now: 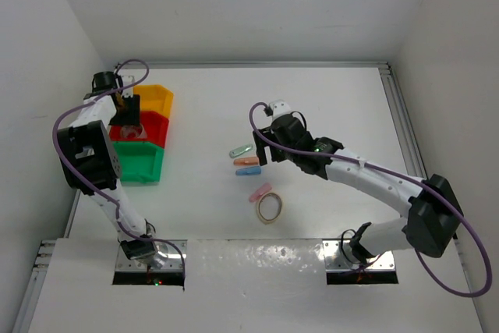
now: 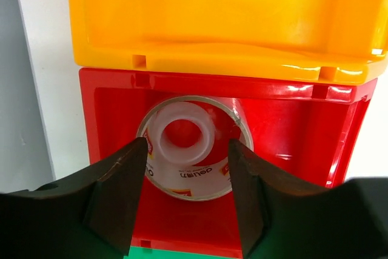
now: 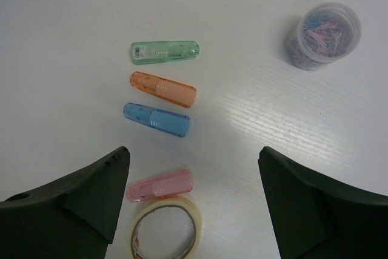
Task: Sort the stationery into containers
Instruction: Place the stationery in the storage box, then pick up the stationery from the corner of the board.
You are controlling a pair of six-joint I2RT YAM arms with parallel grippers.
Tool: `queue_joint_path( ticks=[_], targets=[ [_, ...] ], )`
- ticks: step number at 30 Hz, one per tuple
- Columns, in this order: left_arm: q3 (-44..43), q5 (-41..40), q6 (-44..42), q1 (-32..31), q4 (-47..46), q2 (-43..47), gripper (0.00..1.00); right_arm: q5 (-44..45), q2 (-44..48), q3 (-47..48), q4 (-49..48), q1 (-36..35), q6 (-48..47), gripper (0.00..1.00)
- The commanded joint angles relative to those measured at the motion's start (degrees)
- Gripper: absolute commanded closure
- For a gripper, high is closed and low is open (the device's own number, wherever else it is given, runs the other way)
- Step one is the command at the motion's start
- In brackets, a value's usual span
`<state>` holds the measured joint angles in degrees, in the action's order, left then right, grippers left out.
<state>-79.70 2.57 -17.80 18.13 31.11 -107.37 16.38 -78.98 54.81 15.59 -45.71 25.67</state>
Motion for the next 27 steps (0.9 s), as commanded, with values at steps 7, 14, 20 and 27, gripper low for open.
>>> queue_joint_path(
  ticks=[7,14,20,27],
  targets=[
    [-3.52,5.07,1.10,-0.98,-1.06,11.29,0.53,1.63,3.57,0.57,1.54,0.71,-0.10,0.14],
    [-7.75,14.30,4.08,-13.55,3.43,16.40,0.58,-2.67,7.43,-6.63,7.16,3.97,3.60,0.45],
    [-5.82,14.31,8.22,-13.65,2.47,17.37,0.57,-9.08,7.26,-12.52,12.27,-4.72,-4.48,0.40],
    [-3.45,14.31,8.40,-14.79,1.67,18.69,0.57,-7.24,4.19,-17.80,4.90,-7.02,-3.78,0.40]
  ],
)
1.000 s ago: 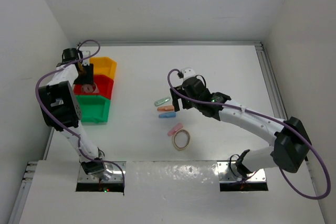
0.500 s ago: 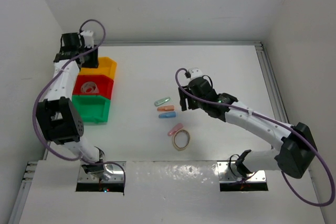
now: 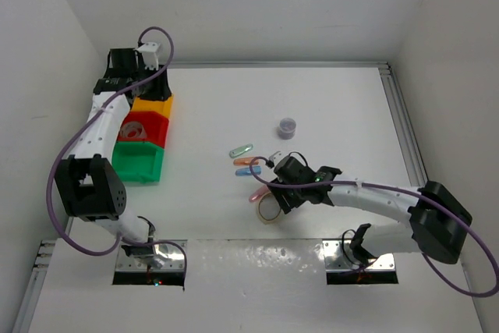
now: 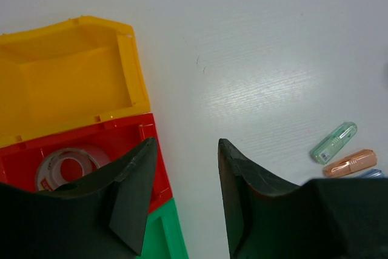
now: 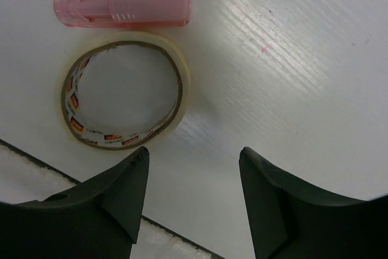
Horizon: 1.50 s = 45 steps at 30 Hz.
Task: Sort the stationery into containers
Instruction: Pick up the stationery from the corner of the board.
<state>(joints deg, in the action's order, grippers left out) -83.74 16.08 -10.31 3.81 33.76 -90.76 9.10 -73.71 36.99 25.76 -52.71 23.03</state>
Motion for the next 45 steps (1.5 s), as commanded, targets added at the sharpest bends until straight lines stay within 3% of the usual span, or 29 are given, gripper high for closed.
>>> queue_joint_path(
  ticks=[1,9,12,13,19,23,28,31,38,41,45],
  targets=[
    [0.95,0.80,1.08,-0.74,-1.15,2.17,0.57,0.04,-2.65,-0.16,-6.32,-0.03,-1.32,0.40],
    [2.88,-0.16,1.16,-2.49,-1.50,2.96,0.57,-2.16,-8.02,-1.83,-14.59,-0.11,-1.93,0.46],
    [3.32,-0.34,1.25,-2.85,-1.59,3.22,0.56,-0.24,-8.90,-3.06,-15.47,-0.11,-1.06,0.61],
    [3.41,-0.34,1.43,-2.76,-1.68,3.31,0.56,0.47,-8.99,-3.42,-15.48,-0.11,-0.44,0.71],
    [3.59,1.76,2.83,-2.85,-1.59,3.05,0.55,3.73,-6.80,-3.77,-14.95,-0.11,-0.17,1.00],
    [3.50,3.60,3.36,-3.11,-0.89,3.05,0.55,7.24,-1.98,-0.88,-11.96,-0.11,0.61,1.00],
    [3.50,9.13,4.06,-3.29,0.25,2.26,0.53,23.65,0.24,10.54,-10.20,-0.03,4.83,1.00],
    [3.50,11.07,4.33,-6.01,0.78,1.20,0.51,32.61,-6.07,18.88,-12.13,0.24,5.54,1.00],
    [2.97,13.98,1.87,-12.42,3.24,1.99,0.45,38.44,-28.83,49.17,-5.73,0.68,5.01,1.00],
    [3.59,12.93,1.34,-14.71,3.33,2.96,0.45,38.71,-34.73,55.62,-3.53,0.85,6.06,1.00],
    [4.82,10.12,1.43,-15.85,2.81,3.40,0.45,36.17,-36.59,57.49,-3.78,1.03,9.22,1.00]
  ],
)
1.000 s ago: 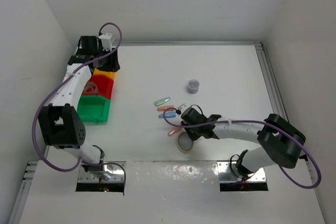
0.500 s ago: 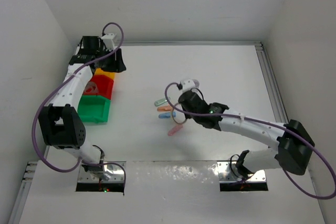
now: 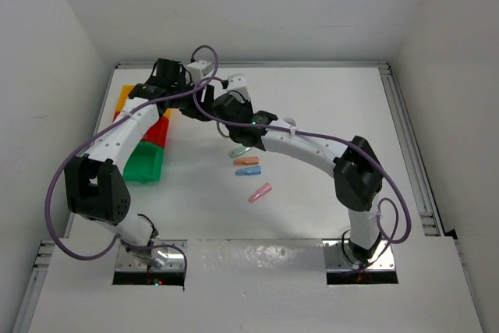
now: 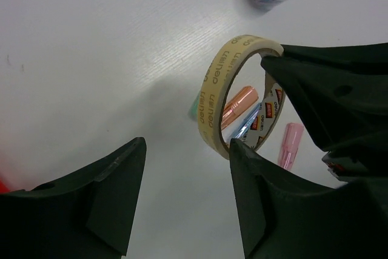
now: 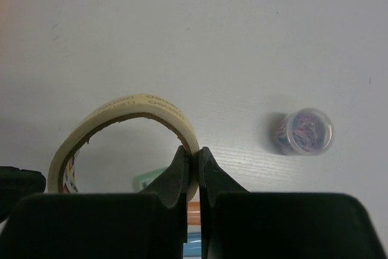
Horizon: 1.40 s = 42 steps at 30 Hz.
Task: Sort the stationery into containers
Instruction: Pick up the stationery from the corner of the board, then place the stationery in the storage box.
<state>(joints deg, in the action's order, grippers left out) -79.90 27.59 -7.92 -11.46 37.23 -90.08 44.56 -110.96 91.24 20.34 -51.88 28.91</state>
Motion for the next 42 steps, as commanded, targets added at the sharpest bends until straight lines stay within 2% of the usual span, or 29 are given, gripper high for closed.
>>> queue_joint_path(
  ticks=[1,10,15,18,24,26,27,28,30,31,32,34,36,42],
  targets=[
    [1.58,-2.45,-0.95,-0.75,-0.93,2.63,0.45,0.10,0.65,3.24,1.37,0.28,5.18,1.00],
    [3.61,-10.89,1.68,-4.88,-5.15,0.09,0.45,-5.18,1.97,0.87,0.06,0.29,14.42,1.00],
    [3.61,-11.42,2.56,-6.37,-6.29,-1.50,0.47,-5.44,2.32,-0.27,-0.04,0.37,16.53,1.00],
    [4.13,-14.14,2.04,-7.17,-6.56,-1.85,0.56,-5.71,2.85,-0.89,-0.47,0.46,17.94,1.00],
    [5.45,-16.70,1.86,-7.17,-7.26,-2.20,1.00,-8.95,4.17,-3.61,-4.16,0.46,17.86,1.00],
    [5.37,-16.96,1.86,-6.99,-7.35,-2.29,1.00,-11.75,4.52,-5.10,-6.78,0.46,16.54,1.00],
    [5.11,-17.39,1.95,-6.91,-7.00,-2.64,1.00,-13.16,4.52,-5.46,-7.24,0.64,15.84,0.93],
    [4.76,-18.44,1.86,-6.38,-6.65,-2.90,1.00,-14.57,4.78,-5.98,-7.85,0.90,14.53,0.82],
    [3.53,-22.47,0.90,-5.68,-4.90,-3.78,1.00,-16.69,5.66,-7.04,-8.82,1.25,13.20,0.59],
    [3.26,-24.06,0.46,-4.11,-4.28,-3.96,1.00,-17.04,7.14,-8.61,-9.52,1.34,11.98,0.42],
    [3.08,-25.38,-0.16,-3.05,-3.75,-4.13,1.00,-17.13,8.20,-9.41,-10.92,1.34,11.18,0.37],
    [2.82,-27.33,-0.77,0.72,-2.61,-4.57,1.00,-18.27,11.53,-13.08,-13.38,1.43,8.47,0.29],
    [2.64,-27.33,-0.69,3.63,-1.82,-3.88,1.00,-19.32,13.91,-15.55,-14.88,1.34,6.53,0.27],
    [1.50,-27.15,-2.18,16.37,-0.84,-2.11,1.00,-19.95,22.36,-27.15,-18.31,1.52,4.41,0.24]
  ],
)
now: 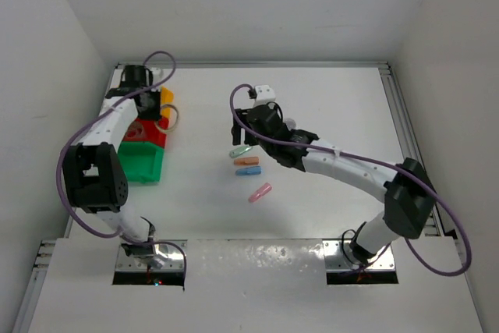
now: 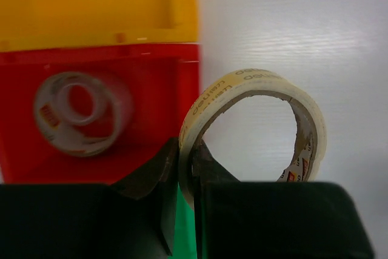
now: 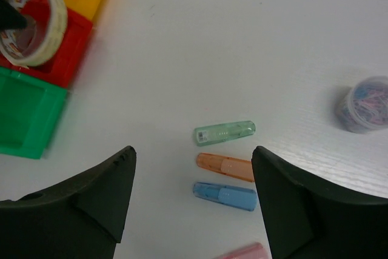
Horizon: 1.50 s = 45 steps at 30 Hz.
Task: Sort the stationery into containers
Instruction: Place the stationery in the storage box.
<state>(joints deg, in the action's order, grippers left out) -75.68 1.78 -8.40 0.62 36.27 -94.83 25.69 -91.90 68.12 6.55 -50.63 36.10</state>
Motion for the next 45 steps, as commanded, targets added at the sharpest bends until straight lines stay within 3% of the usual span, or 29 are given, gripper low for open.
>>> queue_joint_path(
  ticks=[1,5,11,16,24,33,45],
  targets=[
    [-2.89,-1.25,-2.31,7.17,-0.15,2.72,1.00,-1.26,4.09,-5.00,-5.13,0.36,-3.22,0.24],
    [-5.35,1.81,-6.96,11.94,-1.12,0.17,1.00,-2.05,5.85,-7.82,-5.66,0.97,-5.24,0.24],
    [-2.19,10.07,-30.77,13.96,-10.25,0.96,1.00,-5.30,4.80,-8.44,-4.62,2.38,-8.41,0.23],
    [-11.22,15.69,-40.45,16.34,-4.39,-4.91,1.00,-6.09,4.27,-8.53,-3.91,3.08,-9.38,0.23],
    [-8.43,19.48,-64.86,17.92,-0.08,-6.51,1.00,-6.09,4.54,-9.41,-2.86,3.43,-9.55,0.23],
    [-7.12,18.08,-74.64,18.18,2.14,-8.53,1.00,-5.39,4.27,-9.49,-1.45,3.52,-9.29,0.23],
    [-3.78,16.15,-80.80,18.10,-0.23,-9.32,1.00,-4.86,4.10,-9.67,0.04,3.79,-9.11,0.23]
  ],
)
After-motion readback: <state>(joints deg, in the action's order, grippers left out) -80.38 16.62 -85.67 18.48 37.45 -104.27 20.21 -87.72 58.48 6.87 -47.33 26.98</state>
